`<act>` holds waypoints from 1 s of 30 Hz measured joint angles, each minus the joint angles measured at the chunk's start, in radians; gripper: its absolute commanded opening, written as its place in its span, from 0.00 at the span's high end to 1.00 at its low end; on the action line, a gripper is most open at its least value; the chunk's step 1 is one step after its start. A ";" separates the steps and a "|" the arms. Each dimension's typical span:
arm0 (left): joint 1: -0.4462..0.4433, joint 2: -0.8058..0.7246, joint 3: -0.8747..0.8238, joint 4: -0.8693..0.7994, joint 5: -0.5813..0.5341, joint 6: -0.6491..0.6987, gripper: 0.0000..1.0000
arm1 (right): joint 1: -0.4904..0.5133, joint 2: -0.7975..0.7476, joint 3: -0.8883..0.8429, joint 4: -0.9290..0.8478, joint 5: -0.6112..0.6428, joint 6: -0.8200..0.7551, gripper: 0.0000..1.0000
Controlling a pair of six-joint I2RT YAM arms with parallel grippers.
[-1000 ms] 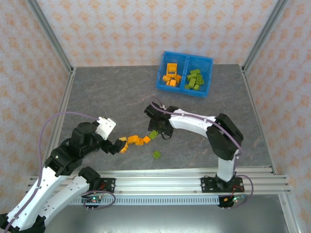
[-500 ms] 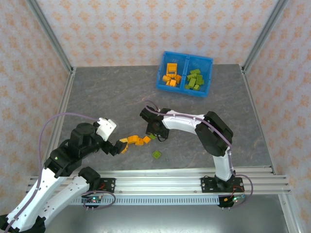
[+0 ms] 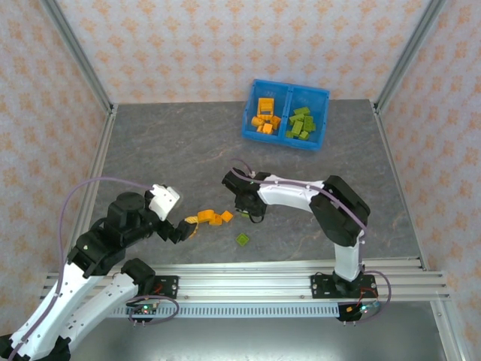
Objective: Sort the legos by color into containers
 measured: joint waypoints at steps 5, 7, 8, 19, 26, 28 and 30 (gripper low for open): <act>0.000 -0.047 -0.009 0.013 0.051 0.007 0.00 | -0.045 -0.138 -0.021 0.003 0.033 -0.016 0.71; 0.000 -0.058 -0.012 0.015 0.055 0.008 0.00 | -0.084 -0.196 -0.018 0.003 0.048 -0.030 0.71; 0.000 -0.061 -0.013 0.015 0.055 0.008 0.00 | -0.109 -0.220 -0.013 0.002 0.060 -0.042 0.71; 0.000 -0.063 -0.013 0.018 0.054 0.019 0.00 | -0.472 -0.187 0.268 0.012 0.131 -0.225 0.70; 0.000 -0.063 -0.013 0.018 0.050 0.025 0.00 | -0.639 0.146 0.624 0.000 0.152 -0.310 0.71; 0.000 -0.063 -0.013 0.018 0.047 0.026 0.00 | -0.667 0.242 0.716 -0.015 0.150 -0.320 0.71; 0.000 -0.063 -0.013 0.018 0.046 0.026 0.00 | -0.692 0.333 0.806 -0.043 0.148 -0.328 0.70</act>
